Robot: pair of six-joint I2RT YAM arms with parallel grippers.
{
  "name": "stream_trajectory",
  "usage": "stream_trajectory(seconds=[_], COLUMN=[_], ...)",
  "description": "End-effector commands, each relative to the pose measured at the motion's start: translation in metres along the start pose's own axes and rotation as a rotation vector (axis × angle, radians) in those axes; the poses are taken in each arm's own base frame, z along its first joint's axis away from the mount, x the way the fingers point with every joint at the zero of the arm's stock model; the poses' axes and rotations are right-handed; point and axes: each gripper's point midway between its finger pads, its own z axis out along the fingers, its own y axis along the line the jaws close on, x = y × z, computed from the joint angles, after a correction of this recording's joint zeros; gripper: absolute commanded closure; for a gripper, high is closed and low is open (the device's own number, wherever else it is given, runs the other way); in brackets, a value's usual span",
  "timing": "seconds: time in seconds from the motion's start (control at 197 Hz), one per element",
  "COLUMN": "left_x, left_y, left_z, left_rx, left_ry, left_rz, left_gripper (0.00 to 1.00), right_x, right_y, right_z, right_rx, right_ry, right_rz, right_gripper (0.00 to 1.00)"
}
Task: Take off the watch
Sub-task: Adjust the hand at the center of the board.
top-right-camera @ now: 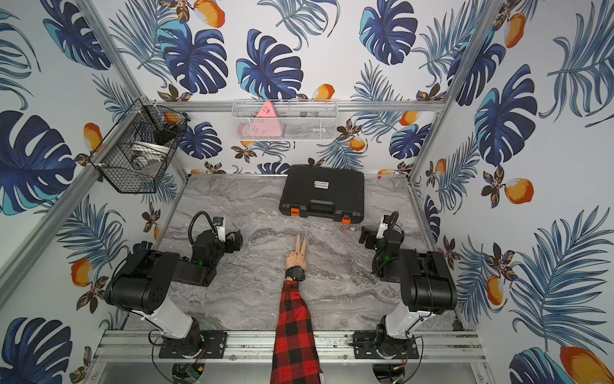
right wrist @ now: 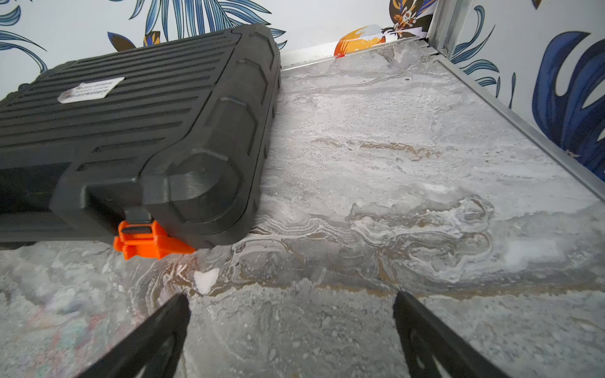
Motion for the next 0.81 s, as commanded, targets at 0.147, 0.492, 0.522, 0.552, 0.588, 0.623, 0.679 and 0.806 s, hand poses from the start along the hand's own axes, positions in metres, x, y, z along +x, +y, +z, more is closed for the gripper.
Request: stream_trajectory(seconds=[0.147,0.492,0.522,0.552,0.588,0.623,0.679,0.806], left_x=[-0.0085,-0.0083,-0.0084,-0.0077,-0.0079,-0.0085,-0.0086,-0.0087], left_y=[0.0007,0.0007,0.0004,0.0002,-0.0004,-0.0004,-0.0008,-0.0005], left_z=[0.0003,0.0001,0.0004,0.0002,0.0003,0.0005,0.0003,0.0003], left_rx=[-0.008,-0.008,-0.006,-0.005,-0.002,-0.001,0.001,0.002], left_ry=[-0.032,-0.032,-0.032,-0.029,-0.029,-0.031,-0.031,-0.031], left_rz=[0.004,0.003,0.004,0.004,0.003,0.001,0.001,0.000], left_gripper=[0.01,0.01,0.01,0.01,0.01,0.01,0.01,0.01], right_x=[-0.0051,-0.0044,-0.0043,-0.0044,-0.0045,-0.0053,-0.0045,-0.0048], right_y=[0.0012,0.0013,0.0012,0.0014,0.0014,0.0016,0.0013,0.0016], right_z=[-0.0002,0.0001,0.0001,0.0001,0.0000,-0.0001,0.0001,0.0000], right_rx=[-0.004,-0.005,-0.005,-0.006,-0.006,-0.006,-0.005,-0.006], right_ry=[-0.021,-0.019,-0.018,-0.019,-0.019,-0.022,-0.019,-0.020], right_rz=[-0.010,-0.009,-0.009,-0.009,-0.008,-0.010,-0.009,-0.009], right_gripper=[0.00,0.00,0.00,0.00,0.00,0.00,0.00,0.00])
